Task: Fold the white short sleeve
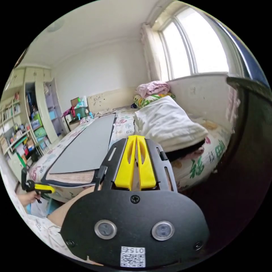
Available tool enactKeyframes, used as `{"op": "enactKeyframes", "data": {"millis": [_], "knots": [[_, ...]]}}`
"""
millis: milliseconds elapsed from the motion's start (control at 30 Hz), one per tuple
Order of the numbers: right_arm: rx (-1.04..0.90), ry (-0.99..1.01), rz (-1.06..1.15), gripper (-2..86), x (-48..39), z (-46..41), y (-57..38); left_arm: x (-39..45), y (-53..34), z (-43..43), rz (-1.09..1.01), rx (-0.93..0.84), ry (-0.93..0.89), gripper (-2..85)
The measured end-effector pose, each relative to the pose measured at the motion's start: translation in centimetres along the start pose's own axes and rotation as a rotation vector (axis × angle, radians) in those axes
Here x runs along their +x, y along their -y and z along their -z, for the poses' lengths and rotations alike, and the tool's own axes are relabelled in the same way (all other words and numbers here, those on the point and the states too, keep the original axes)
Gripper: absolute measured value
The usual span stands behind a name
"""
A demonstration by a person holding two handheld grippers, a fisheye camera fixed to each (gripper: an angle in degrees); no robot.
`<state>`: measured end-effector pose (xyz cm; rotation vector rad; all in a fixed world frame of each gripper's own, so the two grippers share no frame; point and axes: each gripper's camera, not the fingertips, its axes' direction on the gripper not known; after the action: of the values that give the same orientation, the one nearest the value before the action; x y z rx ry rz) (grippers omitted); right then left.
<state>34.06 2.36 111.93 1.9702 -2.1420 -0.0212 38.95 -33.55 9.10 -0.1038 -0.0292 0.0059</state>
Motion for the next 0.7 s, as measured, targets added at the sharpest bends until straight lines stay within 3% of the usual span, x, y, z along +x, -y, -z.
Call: {"op": "enactKeyframes", "data": {"millis": [167, 333, 533, 700], "knots": [[-0.014, 0.054, 0.236, 4.4, -4.6, -4.4, 9.0, -1.7, 9.8, -0.2, -0.042, 0.151, -0.181, -0.5], [-0.12, 0.045, 0.324, 10.2, -8.9, -12.2, 15.9, -3.2, 20.9, -0.4, -0.108, 0.439, -0.309, 0.3], [-0.157, -0.178, 0.401, 7.8, -15.2, -18.7, 20.9, -6.4, 36.0, -9.7, -0.067, 0.49, -0.219, 7.0], [-0.259, -0.198, 0.344, 8.3, -16.4, -21.4, 24.8, -8.9, 48.7, -18.8, -0.025, 0.414, -0.245, 10.1]]}}
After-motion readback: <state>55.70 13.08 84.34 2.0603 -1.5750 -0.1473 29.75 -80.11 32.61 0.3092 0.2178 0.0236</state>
